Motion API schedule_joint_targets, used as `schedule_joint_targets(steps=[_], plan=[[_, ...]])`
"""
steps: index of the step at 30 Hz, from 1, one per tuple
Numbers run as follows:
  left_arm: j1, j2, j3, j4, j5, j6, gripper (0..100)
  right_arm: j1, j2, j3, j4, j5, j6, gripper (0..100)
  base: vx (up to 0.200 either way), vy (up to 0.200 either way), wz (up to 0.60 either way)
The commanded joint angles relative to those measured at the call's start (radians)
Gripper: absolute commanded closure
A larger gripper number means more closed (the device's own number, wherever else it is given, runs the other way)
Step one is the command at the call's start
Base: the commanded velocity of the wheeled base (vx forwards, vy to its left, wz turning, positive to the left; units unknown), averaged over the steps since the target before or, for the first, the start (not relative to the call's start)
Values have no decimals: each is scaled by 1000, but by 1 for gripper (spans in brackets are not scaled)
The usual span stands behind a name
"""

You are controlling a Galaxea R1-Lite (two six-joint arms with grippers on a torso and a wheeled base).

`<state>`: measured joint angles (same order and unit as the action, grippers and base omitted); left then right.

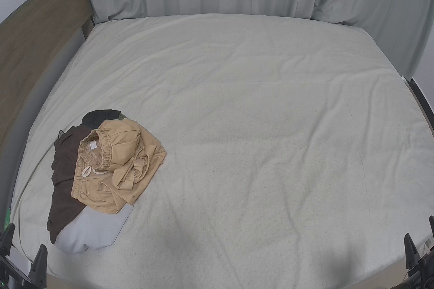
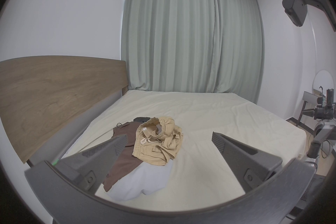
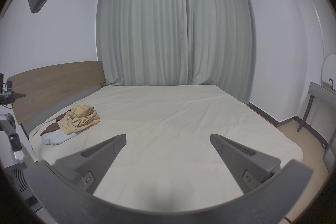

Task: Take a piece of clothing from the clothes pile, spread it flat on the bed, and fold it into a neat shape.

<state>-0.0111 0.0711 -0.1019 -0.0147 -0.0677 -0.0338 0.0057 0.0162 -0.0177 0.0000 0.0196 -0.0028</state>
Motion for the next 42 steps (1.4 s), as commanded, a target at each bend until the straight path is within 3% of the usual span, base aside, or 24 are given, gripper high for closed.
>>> schedule_joint_targets(steps=[1, 6, 16, 26, 36, 42], plan=[[-3, 33, -4, -1, -1, -3, 0, 0, -16, 18, 0, 0, 0, 0, 0, 0, 0], [-9, 127, -68, -2, -20, -121, 0, 0, -16, 18, 0, 0, 0, 0, 0, 0, 0], [-9, 276, -127, -33, -34, -193, 0, 2, -16, 18, 0, 0, 0, 0, 0, 0, 0], [0, 463, -128, -208, -32, -216, 0, 2, -16, 18, 0, 0, 0, 0, 0, 0, 0], [0, 613, -137, -243, -32, -230, 0, 2, -16, 18, 0, 0, 0, 0, 0, 0, 0], [3, 739, -128, -358, -32, -236, 0, 2, -16, 18, 0, 0, 0, 0, 0, 0, 0]])
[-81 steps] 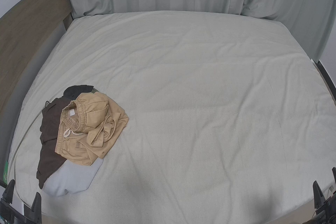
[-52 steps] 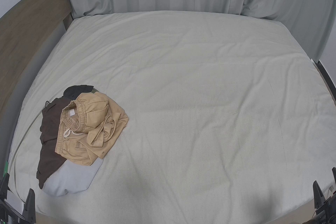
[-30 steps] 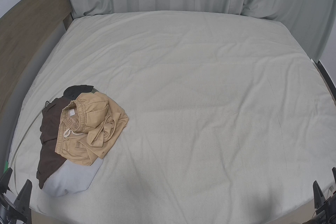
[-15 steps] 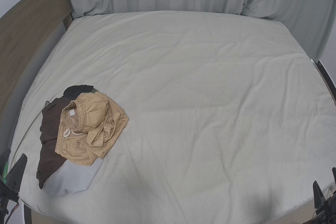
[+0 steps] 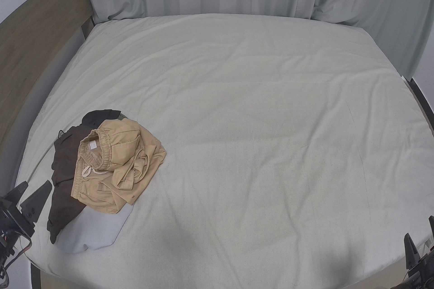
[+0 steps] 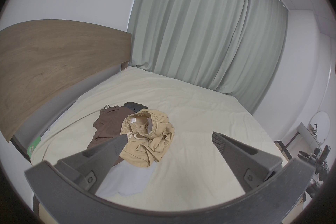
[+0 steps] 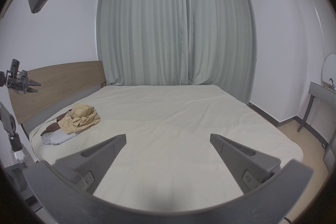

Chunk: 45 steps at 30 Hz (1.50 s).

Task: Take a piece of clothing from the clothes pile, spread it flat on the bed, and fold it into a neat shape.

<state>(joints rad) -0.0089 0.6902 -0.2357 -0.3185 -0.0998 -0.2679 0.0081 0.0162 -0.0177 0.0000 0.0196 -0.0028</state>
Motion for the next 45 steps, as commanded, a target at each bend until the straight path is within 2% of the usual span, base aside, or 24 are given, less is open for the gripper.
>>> schedule_joint_targets(steps=[1, 12, 17, 23, 28, 37, 45], plan=[[1, 141, 6, -70, 0, -2, 0, 0, -16, 18, 0, 0, 0, 0, 0, 0, 0], [27, 347, -4, -208, -6, -5, 0, 0, -16, 18, 0, 0, 0, 0, 0, 0, 0], [58, 423, -5, -275, -66, -4, 0, 0, -16, 18, 0, 0, 0, 0, 0, 0, 0], [136, 546, -19, -320, -209, 1, 0, 1, -16, 18, 0, 0, 0, 0, 0, 0, 0], [172, 652, -27, -409, -285, 2, 0, 1, -16, 18, 0, 0, 0, 0, 0, 0, 0], [170, 868, -57, -649, -308, -4, 0, 1, -16, 18, 0, 0, -2, 0, 0, 0, 0], [170, 968, -102, -688, -334, -4, 0, 1, -16, 18, 0, 0, -2, 0, 0, 0, 0]])
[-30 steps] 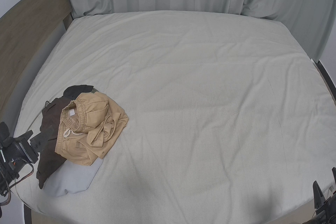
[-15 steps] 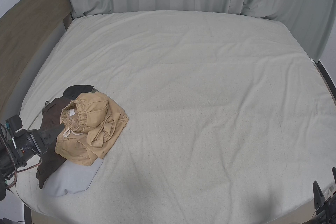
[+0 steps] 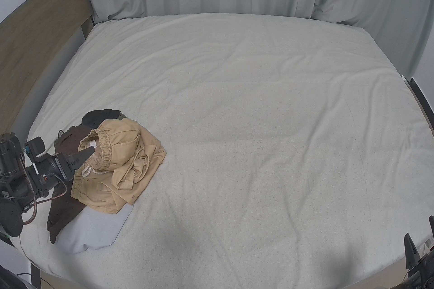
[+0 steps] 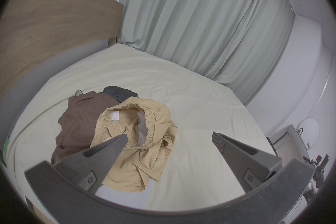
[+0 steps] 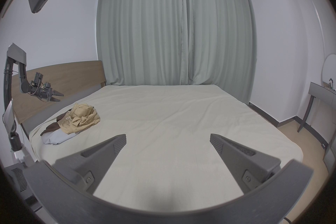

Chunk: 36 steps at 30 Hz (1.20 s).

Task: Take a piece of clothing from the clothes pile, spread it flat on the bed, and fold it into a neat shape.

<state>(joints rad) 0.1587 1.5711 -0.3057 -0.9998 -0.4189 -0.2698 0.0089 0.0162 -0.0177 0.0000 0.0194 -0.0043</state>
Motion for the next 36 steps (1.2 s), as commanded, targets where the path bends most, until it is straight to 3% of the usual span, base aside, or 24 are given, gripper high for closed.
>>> schedule_joint_targets(steps=[1, 14, 24, 36], plan=[[4, 95, -44, -7, -26, -3, 0, 0, -16, 18, 0, 1, 0, 0, 0, 0, 0], [-13, 233, -128, -30, -40, -2, 0, 0, -16, 18, 0, 1, 1, 0, 0, 0, 0], [-51, 383, -173, -195, -38, -9, 0, 0, -16, 18, 0, 1, 1, 0, 0, 0, 0], [-80, 497, -256, -281, -34, -49, 0, 0, -16, 18, 0, 1, 3, 0, 0, 0, 0]])
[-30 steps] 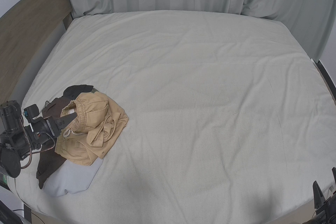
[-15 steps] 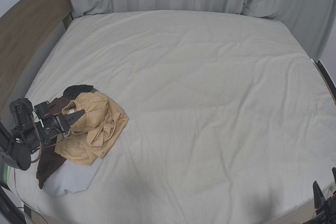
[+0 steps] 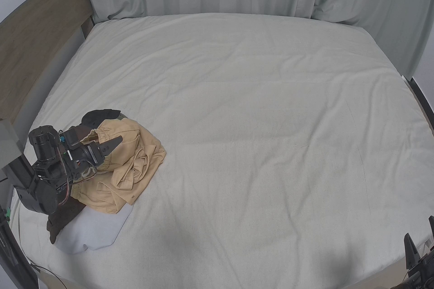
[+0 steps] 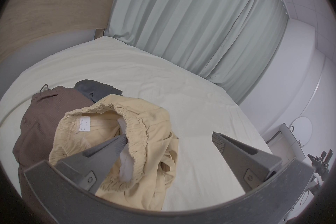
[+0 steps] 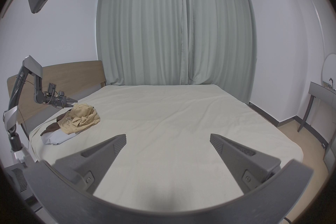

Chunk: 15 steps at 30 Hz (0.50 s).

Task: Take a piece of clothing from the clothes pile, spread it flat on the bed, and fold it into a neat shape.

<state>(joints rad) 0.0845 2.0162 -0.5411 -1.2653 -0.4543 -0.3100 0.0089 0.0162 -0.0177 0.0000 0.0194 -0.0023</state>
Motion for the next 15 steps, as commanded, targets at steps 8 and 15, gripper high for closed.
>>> schedule_joint_targets(steps=[8, 15], plan=[[-23, 62, -20, -37, 2, -12, 0, 0, -16, 18, 0, 1, 1, 0, 0, 0, 0], [-23, 70, -31, -39, 5, -12, 100, 0, -16, 18, 0, 1, 1, 0, 0, 0, 0]])
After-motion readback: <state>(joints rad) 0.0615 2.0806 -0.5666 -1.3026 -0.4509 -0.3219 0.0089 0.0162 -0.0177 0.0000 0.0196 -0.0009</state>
